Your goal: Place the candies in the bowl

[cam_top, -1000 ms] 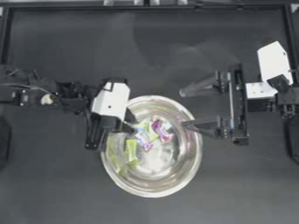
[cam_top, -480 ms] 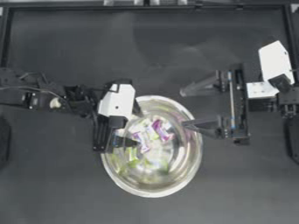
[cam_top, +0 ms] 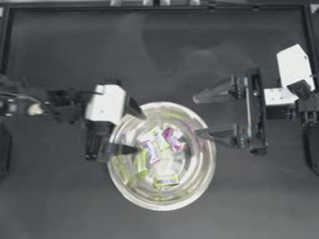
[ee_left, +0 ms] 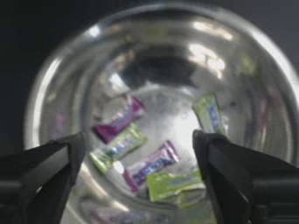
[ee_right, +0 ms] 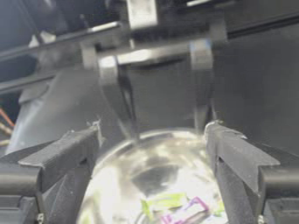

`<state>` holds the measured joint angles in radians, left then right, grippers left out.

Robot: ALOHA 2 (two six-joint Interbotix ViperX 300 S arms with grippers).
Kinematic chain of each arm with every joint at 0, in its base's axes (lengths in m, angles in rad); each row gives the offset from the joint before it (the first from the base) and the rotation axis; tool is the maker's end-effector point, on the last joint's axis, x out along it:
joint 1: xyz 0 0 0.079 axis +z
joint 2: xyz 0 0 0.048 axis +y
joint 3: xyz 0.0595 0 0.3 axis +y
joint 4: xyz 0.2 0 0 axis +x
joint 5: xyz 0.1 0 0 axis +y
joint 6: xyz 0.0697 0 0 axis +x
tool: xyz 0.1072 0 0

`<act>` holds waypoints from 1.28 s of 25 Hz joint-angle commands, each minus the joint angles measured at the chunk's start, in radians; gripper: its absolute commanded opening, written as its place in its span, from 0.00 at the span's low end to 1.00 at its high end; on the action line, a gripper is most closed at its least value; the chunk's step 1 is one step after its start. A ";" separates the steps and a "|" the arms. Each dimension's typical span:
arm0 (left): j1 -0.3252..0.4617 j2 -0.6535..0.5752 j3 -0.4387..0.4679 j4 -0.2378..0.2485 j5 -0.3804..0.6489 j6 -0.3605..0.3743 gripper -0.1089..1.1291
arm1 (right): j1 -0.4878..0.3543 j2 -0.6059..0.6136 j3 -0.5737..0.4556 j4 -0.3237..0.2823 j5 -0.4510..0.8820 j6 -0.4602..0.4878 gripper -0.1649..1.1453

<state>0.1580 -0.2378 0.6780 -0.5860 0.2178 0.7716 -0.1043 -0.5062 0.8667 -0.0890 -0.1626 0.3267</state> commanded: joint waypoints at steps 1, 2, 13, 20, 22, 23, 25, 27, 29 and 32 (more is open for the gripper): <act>0.002 -0.132 0.034 -0.011 -0.046 0.000 0.91 | 0.002 -0.017 -0.009 -0.008 -0.006 0.000 0.88; 0.002 -0.160 0.048 -0.015 -0.055 -0.003 0.91 | 0.002 -0.017 -0.009 -0.009 -0.008 -0.002 0.88; 0.008 -0.463 0.221 -0.092 -0.150 -0.006 0.91 | -0.008 -0.046 0.012 -0.034 -0.006 -0.002 0.88; 0.009 -0.538 0.291 -0.112 -0.175 -0.006 0.90 | -0.026 -0.067 0.040 -0.094 -0.003 0.000 0.88; 0.011 -0.555 0.305 -0.115 -0.175 -0.008 0.90 | -0.031 -0.074 0.043 -0.104 0.000 0.000 0.88; 0.012 -0.561 0.313 -0.117 -0.175 -0.008 0.90 | -0.032 -0.075 0.044 -0.106 -0.002 0.000 0.88; 0.011 -0.574 0.327 -0.121 -0.184 -0.008 0.90 | -0.038 -0.084 0.052 -0.107 -0.002 0.000 0.88; 0.012 -0.588 0.339 -0.127 -0.192 -0.006 0.90 | -0.041 -0.095 0.061 -0.109 0.000 0.002 0.88; 0.012 -0.601 0.347 -0.133 -0.193 -0.006 0.90 | -0.046 -0.106 0.072 -0.109 0.000 0.002 0.88; 0.012 -0.612 0.362 -0.138 -0.192 -0.008 0.90 | -0.046 -0.118 0.081 -0.109 0.000 0.002 0.88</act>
<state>0.1687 -0.8452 1.0462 -0.7194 0.0322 0.7624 -0.1488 -0.6090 0.9572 -0.1963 -0.1595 0.3267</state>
